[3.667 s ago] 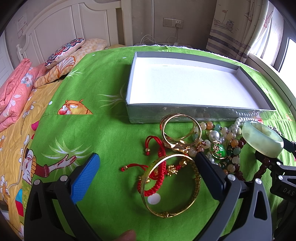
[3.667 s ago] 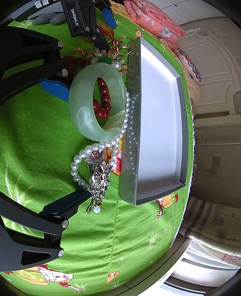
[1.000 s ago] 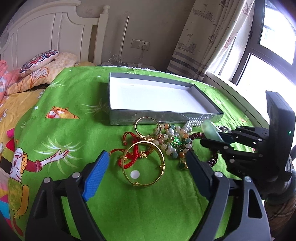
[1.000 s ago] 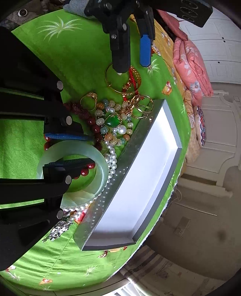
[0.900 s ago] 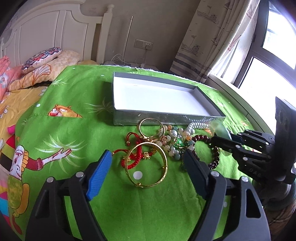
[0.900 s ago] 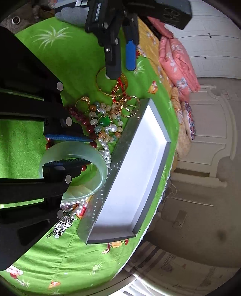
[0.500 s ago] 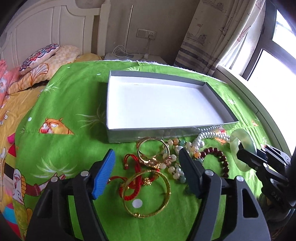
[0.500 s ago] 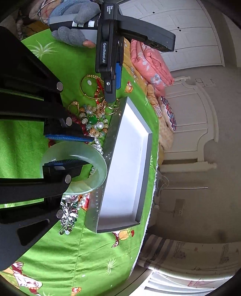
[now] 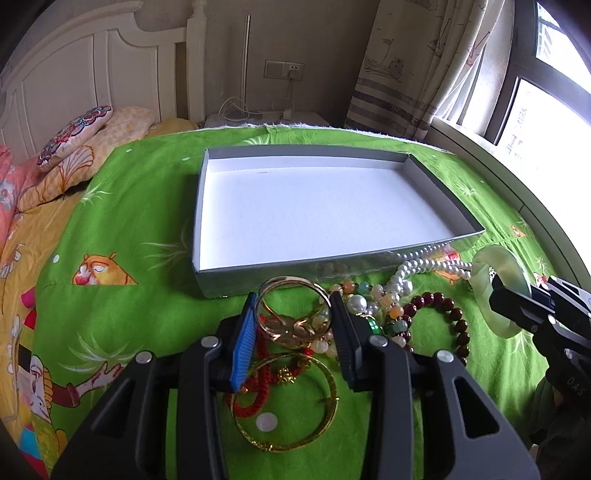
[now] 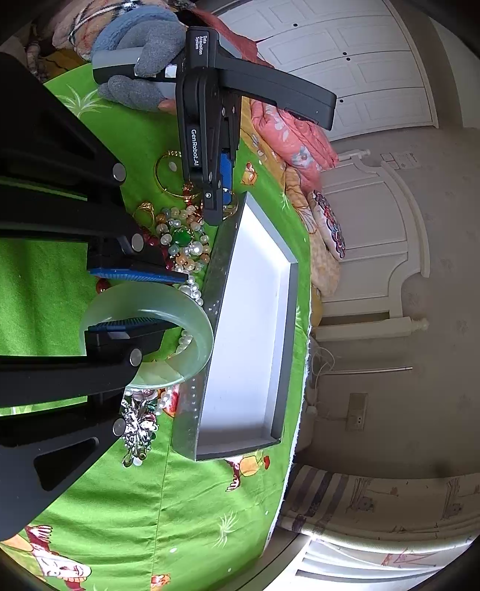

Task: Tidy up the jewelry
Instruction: 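Carry the jade bangle and gold ring into the grey box and release both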

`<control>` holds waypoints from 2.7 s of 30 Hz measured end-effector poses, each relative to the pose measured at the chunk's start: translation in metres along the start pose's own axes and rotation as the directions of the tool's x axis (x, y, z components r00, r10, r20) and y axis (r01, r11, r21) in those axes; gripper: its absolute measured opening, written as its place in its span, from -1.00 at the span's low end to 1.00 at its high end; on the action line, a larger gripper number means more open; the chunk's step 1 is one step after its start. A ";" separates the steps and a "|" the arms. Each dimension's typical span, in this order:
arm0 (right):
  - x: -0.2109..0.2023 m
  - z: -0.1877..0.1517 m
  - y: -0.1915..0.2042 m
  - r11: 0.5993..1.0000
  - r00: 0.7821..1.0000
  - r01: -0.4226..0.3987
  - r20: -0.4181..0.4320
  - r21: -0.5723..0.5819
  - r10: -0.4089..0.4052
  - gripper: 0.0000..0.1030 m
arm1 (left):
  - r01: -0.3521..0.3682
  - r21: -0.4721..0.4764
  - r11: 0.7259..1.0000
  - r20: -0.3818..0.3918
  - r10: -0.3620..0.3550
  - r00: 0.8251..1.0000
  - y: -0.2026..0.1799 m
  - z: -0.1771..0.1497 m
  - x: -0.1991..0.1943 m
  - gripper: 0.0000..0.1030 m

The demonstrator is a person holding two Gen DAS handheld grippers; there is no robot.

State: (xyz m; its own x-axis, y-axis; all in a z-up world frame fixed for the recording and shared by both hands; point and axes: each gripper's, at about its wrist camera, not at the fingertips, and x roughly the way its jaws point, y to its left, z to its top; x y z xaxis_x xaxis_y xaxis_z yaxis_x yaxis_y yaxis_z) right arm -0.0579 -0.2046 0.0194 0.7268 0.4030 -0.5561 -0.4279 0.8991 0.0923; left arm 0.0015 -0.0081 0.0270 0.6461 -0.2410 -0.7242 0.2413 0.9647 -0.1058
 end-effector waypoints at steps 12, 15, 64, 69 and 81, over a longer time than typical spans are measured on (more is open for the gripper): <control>-0.003 0.001 -0.004 1.000 1.000 0.008 0.021 0.028 -0.008 -0.63 | 0.000 0.047 0.999 0.086 -0.004 0.996 -0.020 0.015 -0.037 -0.26; -0.003 0.004 -0.008 0.999 0.999 0.016 0.033 0.043 -0.018 -0.63 | -0.012 0.049 0.999 0.089 0.007 0.996 -0.023 0.022 -0.032 -0.26; 0.058 0.070 -0.032 0.994 0.996 0.089 -0.006 0.057 -0.089 -0.62 | 0.238 0.028 0.971 0.113 -0.239 0.964 0.001 0.067 -0.063 -0.31; 0.061 0.069 -0.029 0.995 0.996 0.086 -0.008 0.051 -0.086 -0.61 | 0.189 0.045 0.981 -0.075 -0.186 0.980 -0.005 0.071 -0.015 -0.22; 0.058 0.067 -0.036 0.995 0.997 0.083 0.000 0.059 -0.083 -0.61 | 0.126 0.159 0.979 -0.307 -0.073 0.949 -0.011 0.074 0.059 -0.28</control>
State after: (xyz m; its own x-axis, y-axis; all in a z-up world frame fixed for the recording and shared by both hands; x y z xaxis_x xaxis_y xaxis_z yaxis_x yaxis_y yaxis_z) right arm 0.0355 -0.2018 0.0388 0.7599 0.3267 -0.5620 -0.3338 0.9380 0.0939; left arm 0.0905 -0.0410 0.0355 0.3732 -0.2660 -0.8888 0.4330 0.8972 -0.0868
